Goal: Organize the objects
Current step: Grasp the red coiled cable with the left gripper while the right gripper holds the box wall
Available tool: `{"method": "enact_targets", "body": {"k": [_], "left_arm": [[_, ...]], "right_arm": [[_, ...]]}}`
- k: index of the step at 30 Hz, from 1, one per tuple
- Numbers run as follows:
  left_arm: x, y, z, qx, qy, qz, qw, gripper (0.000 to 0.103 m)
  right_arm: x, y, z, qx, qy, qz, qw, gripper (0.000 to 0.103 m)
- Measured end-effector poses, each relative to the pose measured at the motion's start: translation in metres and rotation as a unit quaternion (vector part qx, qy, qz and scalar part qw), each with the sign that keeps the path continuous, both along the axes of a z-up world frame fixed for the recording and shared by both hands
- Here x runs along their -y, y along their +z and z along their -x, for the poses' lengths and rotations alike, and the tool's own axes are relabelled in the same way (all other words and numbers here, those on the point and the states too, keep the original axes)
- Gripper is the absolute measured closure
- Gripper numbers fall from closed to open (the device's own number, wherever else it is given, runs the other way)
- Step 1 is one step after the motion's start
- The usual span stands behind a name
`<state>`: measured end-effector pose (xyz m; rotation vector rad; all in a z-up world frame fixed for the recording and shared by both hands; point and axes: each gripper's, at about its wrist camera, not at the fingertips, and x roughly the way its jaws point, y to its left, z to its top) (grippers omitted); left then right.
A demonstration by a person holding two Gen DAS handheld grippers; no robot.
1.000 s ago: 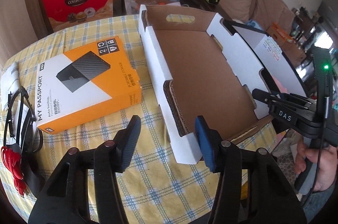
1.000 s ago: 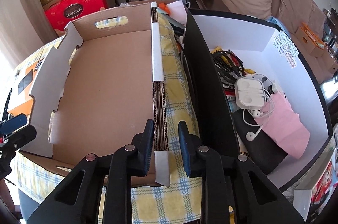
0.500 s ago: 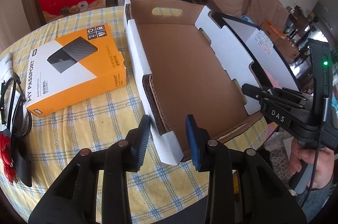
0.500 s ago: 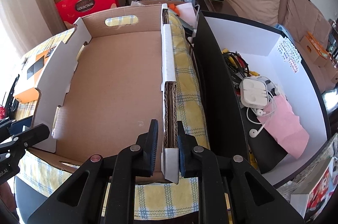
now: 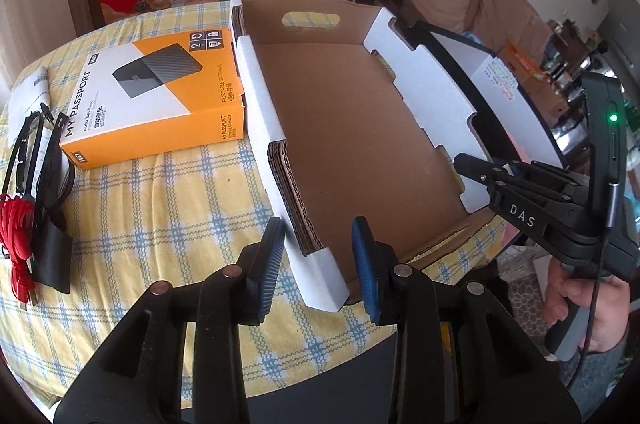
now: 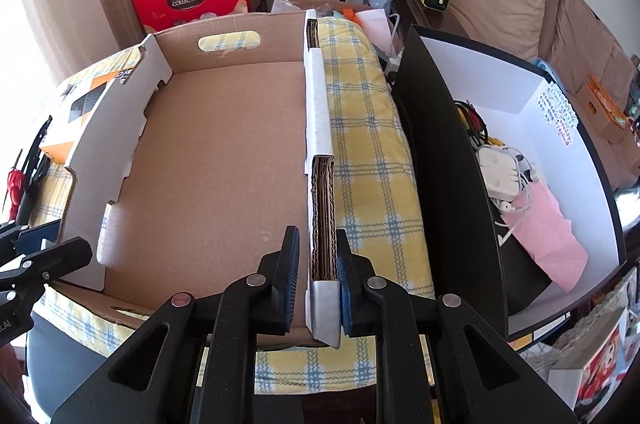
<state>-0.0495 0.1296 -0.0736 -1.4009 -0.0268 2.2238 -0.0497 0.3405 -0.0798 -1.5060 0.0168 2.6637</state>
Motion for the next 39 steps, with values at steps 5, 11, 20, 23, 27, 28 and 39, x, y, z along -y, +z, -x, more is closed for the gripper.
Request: {"method": "enact_targets", "body": {"k": [5,11,20,23,27,28,39], "left_arm": [[0.01,0.001,-0.001,0.004,0.0,-0.007,1.0,0.07],[0.038,0.018,-0.007,-0.029,0.027,-0.005,0.9992,0.027],[0.134,0.038,0.006,-0.083,0.133,0.026,0.9873,0.004],[0.164,0.032,0.014,-0.083,0.162,0.049,0.982,0.004],[0.194,0.02,0.021,-0.075,0.188,0.066,0.9771,0.004],[0.197,0.016,0.023,-0.072,0.19,0.072,0.9764,0.004],[0.194,-0.022,0.029,-0.06,0.165,0.121,0.977,0.02]], "right_arm": [[0.006,-0.001,-0.001,0.0,0.009,0.003,1.0,0.087],[0.001,-0.002,-0.001,-0.002,0.003,0.024,1.0,0.086],[0.002,0.001,0.001,-0.009,-0.004,0.026,1.0,0.062],[0.001,0.004,0.002,-0.014,-0.006,0.028,0.999,0.057],[0.001,0.008,0.003,-0.017,-0.005,0.026,0.999,0.054],[0.001,0.008,0.003,-0.018,-0.005,0.026,0.999,0.054],[0.001,0.005,0.003,-0.014,-0.007,0.032,0.999,0.053]]}}
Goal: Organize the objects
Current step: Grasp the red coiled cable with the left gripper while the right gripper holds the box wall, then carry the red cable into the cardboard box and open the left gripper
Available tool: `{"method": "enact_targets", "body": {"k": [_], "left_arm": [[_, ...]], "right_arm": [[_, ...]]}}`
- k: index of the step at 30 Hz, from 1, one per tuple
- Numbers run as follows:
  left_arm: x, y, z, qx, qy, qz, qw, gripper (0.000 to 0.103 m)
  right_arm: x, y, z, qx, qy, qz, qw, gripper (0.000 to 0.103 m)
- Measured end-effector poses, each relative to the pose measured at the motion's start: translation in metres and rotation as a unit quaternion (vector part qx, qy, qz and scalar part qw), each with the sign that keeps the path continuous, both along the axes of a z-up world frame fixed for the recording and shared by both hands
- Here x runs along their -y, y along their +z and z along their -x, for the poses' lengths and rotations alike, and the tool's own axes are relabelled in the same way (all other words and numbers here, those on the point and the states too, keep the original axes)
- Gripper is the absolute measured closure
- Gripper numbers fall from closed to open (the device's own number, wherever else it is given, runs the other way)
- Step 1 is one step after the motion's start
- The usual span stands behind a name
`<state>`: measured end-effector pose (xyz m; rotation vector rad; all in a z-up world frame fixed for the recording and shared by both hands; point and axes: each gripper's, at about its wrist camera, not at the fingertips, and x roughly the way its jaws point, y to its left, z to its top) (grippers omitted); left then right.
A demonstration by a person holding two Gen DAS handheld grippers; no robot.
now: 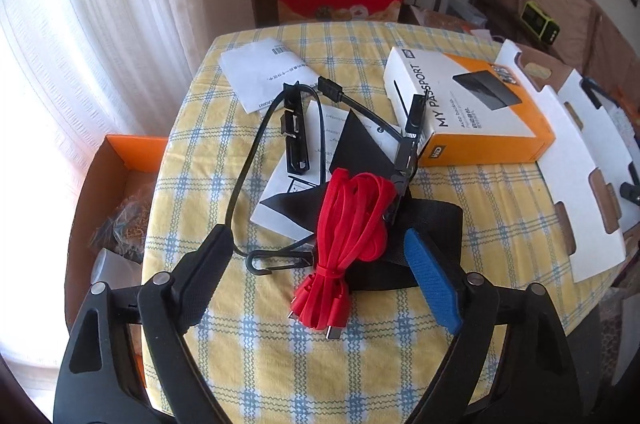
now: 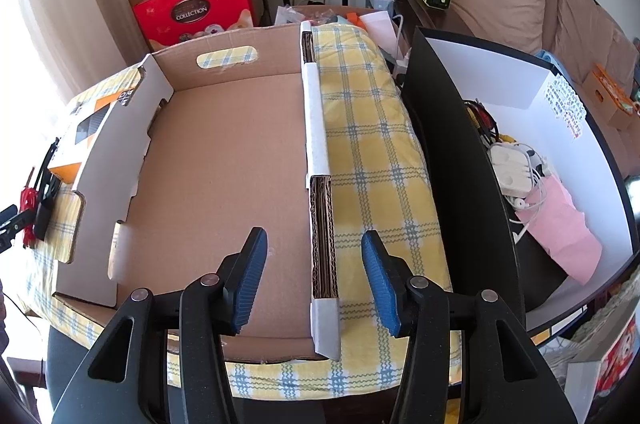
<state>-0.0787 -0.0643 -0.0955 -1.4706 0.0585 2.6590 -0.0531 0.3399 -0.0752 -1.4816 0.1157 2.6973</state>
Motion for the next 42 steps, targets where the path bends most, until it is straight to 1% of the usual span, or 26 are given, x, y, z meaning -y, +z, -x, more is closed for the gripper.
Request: {"method": "enact_targets", "body": {"k": [3,5,6,8,9,11,13,18,20,23,27,32,34,36,42], "left_arm": [[0.0,-0.003,0.0,0.004,0.001,0.0,1.0,0.032],[0.0,-0.005,0.0,0.008,-0.002,-0.006,1.0,0.045],[0.001,-0.005,-0.001,0.008,-0.005,-0.011,0.9999,0.049],[-0.001,-0.003,-0.001,0.008,-0.014,-0.018,0.9997,0.069],[-0.003,-0.002,-0.001,0.008,-0.017,-0.016,0.9997,0.072],[-0.005,-0.001,-0.002,0.006,-0.02,-0.01,0.9997,0.073],[-0.004,0.0,-0.002,0.005,-0.021,-0.015,0.9996,0.074],[0.006,0.009,-0.006,-0.001,-0.013,-0.047,0.9988,0.074],[0.01,0.015,-0.007,-0.006,-0.009,-0.061,0.9981,0.074],[0.012,0.028,-0.01,-0.019,-0.009,-0.071,0.9972,0.074],[0.007,0.05,-0.014,-0.034,-0.02,-0.097,0.9945,0.074],[-0.022,0.073,-0.018,-0.043,-0.059,-0.119,0.9902,0.074],[-0.04,0.078,-0.019,-0.041,-0.078,-0.129,0.9878,0.074],[-0.061,0.081,-0.02,-0.036,-0.1,-0.132,0.9855,0.074],[-0.124,0.085,-0.023,-0.028,-0.154,-0.136,0.9783,0.074]], "right_arm": [[0.0,0.0,0.0,-0.001,0.0,-0.001,1.0,0.052],[0.0,0.0,0.0,-0.001,0.0,-0.001,1.0,0.051],[0.0,0.0,0.0,-0.001,0.0,-0.001,1.0,0.05],[0.001,0.001,0.0,-0.001,0.001,-0.001,1.0,0.05],[0.002,0.001,0.001,-0.001,0.002,-0.001,1.0,0.05],[0.002,0.001,0.002,0.0,0.003,-0.001,1.0,0.05],[0.003,0.0,0.002,0.001,0.004,0.002,1.0,0.05],[0.002,0.0,0.001,0.0,0.004,0.002,1.0,0.05],[0.003,0.0,0.001,0.001,0.004,0.002,1.0,0.05],[0.003,0.0,0.001,0.0,0.004,0.003,1.0,0.05],[0.004,0.001,0.0,-0.001,0.006,0.005,1.0,0.05],[0.002,0.001,-0.002,-0.003,0.005,0.008,1.0,0.05],[0.002,0.001,-0.002,-0.001,0.01,0.008,1.0,0.053],[0.003,0.001,-0.003,0.0,0.013,0.004,1.0,0.06],[0.001,-0.001,-0.004,0.002,0.014,0.003,1.0,0.065]]}}
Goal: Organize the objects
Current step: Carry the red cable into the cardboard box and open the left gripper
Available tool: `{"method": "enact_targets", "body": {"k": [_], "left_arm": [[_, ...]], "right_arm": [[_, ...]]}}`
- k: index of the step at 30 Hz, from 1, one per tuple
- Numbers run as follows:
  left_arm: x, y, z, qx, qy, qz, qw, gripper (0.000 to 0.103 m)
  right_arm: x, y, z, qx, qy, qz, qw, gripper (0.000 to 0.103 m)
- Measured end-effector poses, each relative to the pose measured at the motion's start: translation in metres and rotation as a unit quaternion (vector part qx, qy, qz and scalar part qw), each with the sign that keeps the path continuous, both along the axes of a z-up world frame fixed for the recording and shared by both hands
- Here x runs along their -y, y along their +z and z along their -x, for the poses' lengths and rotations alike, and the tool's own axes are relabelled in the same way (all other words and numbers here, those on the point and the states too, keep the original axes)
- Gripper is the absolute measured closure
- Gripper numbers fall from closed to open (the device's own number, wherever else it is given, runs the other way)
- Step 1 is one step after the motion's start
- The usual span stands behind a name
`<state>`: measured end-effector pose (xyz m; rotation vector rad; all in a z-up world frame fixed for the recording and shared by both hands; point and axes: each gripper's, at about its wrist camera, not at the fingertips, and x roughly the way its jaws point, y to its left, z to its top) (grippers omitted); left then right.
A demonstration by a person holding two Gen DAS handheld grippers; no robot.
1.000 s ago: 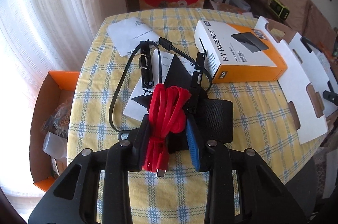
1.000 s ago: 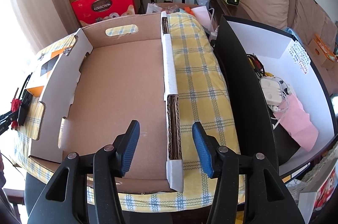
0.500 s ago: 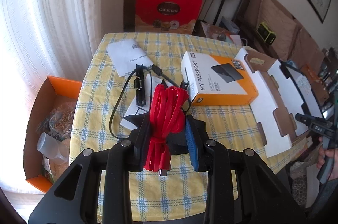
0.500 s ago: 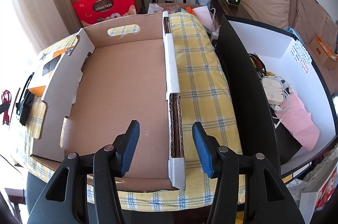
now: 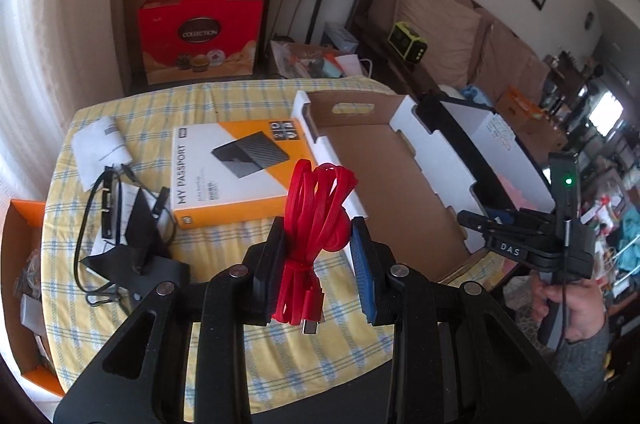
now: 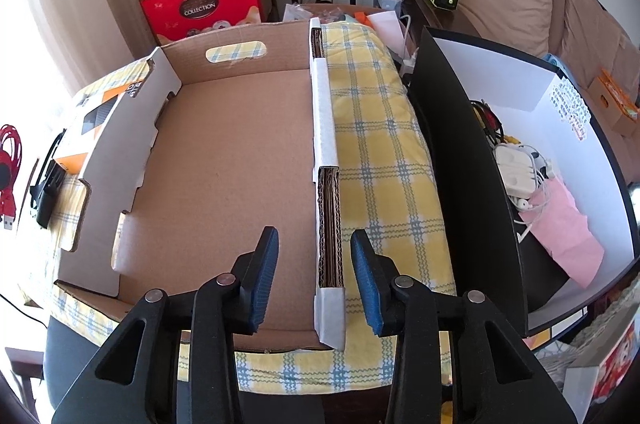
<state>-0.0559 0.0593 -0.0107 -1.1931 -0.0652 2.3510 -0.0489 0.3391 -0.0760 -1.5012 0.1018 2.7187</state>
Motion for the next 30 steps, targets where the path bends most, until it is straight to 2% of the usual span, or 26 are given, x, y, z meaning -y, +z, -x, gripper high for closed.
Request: {"method": "enact_targets", "body": {"k": [7,18,30], "left_arm": [[-0.06,-0.005,0.004,0.017,-0.053,0.001,0.9984,0.074],[-0.121,-0.043,0.016,0.066,-0.099,0.06,0.9911,0.074],[-0.138,-0.071,0.016,0.092,-0.105,0.112,0.9838,0.074]], "right_arm": [[-0.001,-0.002,-0.001,0.003,0.001,0.0,1.0,0.084],[-0.004,-0.004,-0.003,0.004,-0.002,0.007,1.0,0.085],[-0.004,-0.005,-0.003,0.004,0.0,0.004,1.0,0.085]]}}
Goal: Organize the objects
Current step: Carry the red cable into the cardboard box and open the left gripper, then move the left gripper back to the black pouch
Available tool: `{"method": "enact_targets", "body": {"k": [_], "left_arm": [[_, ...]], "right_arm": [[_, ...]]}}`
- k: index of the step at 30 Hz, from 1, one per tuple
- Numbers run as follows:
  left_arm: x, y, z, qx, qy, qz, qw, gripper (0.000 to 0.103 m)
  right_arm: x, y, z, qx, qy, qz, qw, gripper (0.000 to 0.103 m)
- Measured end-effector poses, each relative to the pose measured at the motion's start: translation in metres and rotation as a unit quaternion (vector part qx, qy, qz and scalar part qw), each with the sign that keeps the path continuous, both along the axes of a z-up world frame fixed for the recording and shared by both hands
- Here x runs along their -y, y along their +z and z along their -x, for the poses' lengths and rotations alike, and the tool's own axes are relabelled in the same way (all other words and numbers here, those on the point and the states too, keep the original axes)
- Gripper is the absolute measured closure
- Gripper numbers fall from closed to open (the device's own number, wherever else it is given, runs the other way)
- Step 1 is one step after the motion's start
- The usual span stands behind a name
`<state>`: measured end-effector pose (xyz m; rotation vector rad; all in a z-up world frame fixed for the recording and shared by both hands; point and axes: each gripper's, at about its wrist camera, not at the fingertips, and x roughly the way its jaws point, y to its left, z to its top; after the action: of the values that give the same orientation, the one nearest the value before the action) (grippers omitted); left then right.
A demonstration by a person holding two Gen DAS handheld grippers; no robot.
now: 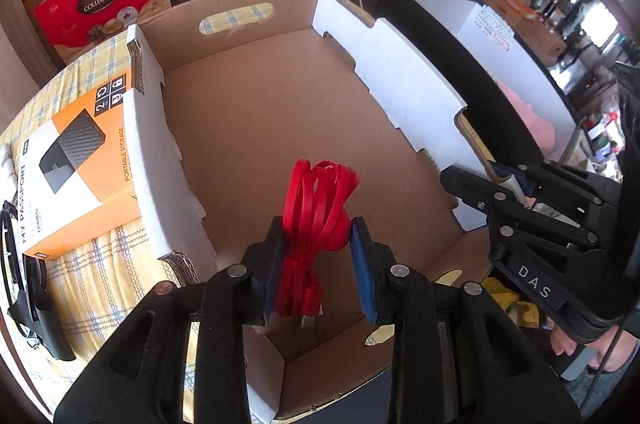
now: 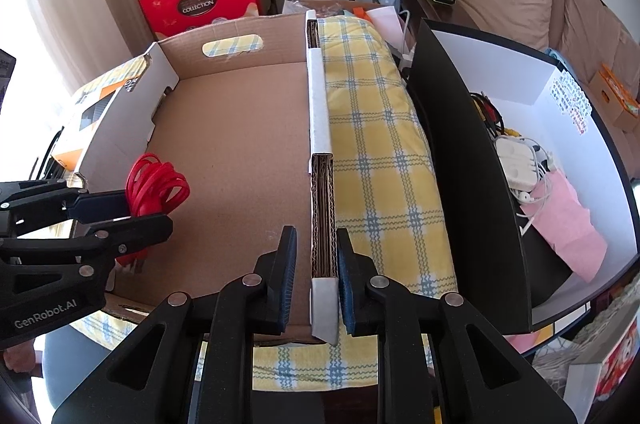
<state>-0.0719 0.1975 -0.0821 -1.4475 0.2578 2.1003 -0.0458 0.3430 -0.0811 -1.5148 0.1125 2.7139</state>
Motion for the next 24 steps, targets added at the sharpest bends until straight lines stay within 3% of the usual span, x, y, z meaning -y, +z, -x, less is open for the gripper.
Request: {"method": "enact_targets", "body": {"k": [3,8,12,16,19,24], "left_arm": [[0.001,0.003,-0.002,-0.005,0.0,-0.004,1.0,0.069],[0.013,0.015,-0.004,-0.024,0.019,-0.028,0.9991,0.035],[0.027,0.029,-0.002,-0.035,0.039,-0.05,0.9974,0.025],[0.04,0.038,-0.001,-0.028,0.044,-0.078,0.9956,0.024],[0.048,0.048,-0.006,-0.05,0.058,-0.076,0.9942,0.012],[0.072,0.061,-0.005,-0.058,0.078,-0.097,0.9905,0.012]], "right_arm": [[0.0,0.0,0.0,0.0,0.0,0.0,1.0,0.085],[0.0,0.0,0.0,0.0,0.0,0.0,1.0,0.085],[-0.001,-0.001,0.0,0.001,-0.001,0.001,1.0,0.084],[0.0,-0.001,0.0,0.002,-0.003,0.002,1.0,0.083],[0.0,-0.001,0.0,0.002,-0.002,0.0,1.0,0.083],[0.0,0.0,0.0,0.002,-0.002,0.0,1.0,0.084]]}}
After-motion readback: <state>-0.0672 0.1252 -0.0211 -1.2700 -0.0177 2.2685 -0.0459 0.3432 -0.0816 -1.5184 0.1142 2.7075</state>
